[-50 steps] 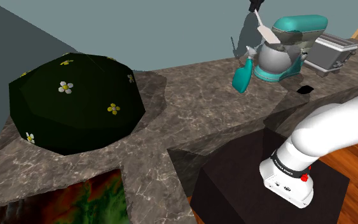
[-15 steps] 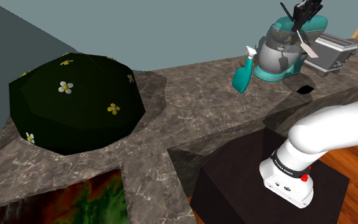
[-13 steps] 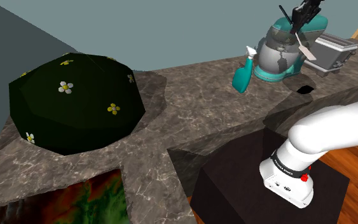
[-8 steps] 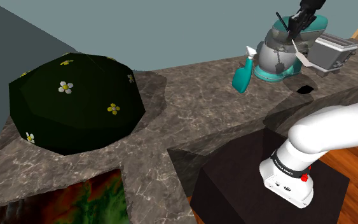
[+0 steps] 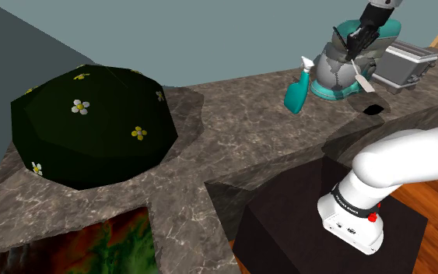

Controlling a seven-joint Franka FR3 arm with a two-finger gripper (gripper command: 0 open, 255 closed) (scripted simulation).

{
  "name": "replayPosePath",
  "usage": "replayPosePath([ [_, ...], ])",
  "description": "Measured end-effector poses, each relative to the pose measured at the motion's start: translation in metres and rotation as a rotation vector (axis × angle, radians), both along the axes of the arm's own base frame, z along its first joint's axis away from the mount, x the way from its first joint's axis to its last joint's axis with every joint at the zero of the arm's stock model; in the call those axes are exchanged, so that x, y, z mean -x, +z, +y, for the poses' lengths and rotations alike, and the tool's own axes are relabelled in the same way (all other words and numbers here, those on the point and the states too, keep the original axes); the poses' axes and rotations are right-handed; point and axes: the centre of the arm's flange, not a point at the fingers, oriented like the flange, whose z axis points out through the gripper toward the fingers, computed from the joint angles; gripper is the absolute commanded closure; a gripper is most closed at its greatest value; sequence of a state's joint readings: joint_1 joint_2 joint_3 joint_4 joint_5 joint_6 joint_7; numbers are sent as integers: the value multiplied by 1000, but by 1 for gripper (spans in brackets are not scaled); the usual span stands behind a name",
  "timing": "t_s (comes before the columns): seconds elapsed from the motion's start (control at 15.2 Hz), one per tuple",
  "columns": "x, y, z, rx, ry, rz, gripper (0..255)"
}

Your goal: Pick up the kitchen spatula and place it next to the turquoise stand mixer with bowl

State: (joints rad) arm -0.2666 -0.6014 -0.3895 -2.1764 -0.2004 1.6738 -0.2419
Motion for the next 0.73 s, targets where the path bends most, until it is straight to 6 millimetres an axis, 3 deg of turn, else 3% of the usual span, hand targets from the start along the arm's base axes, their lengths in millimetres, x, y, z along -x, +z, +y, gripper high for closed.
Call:
replayPosePath([
  [0.73,-1,-58,0,0,0,0,255],
])
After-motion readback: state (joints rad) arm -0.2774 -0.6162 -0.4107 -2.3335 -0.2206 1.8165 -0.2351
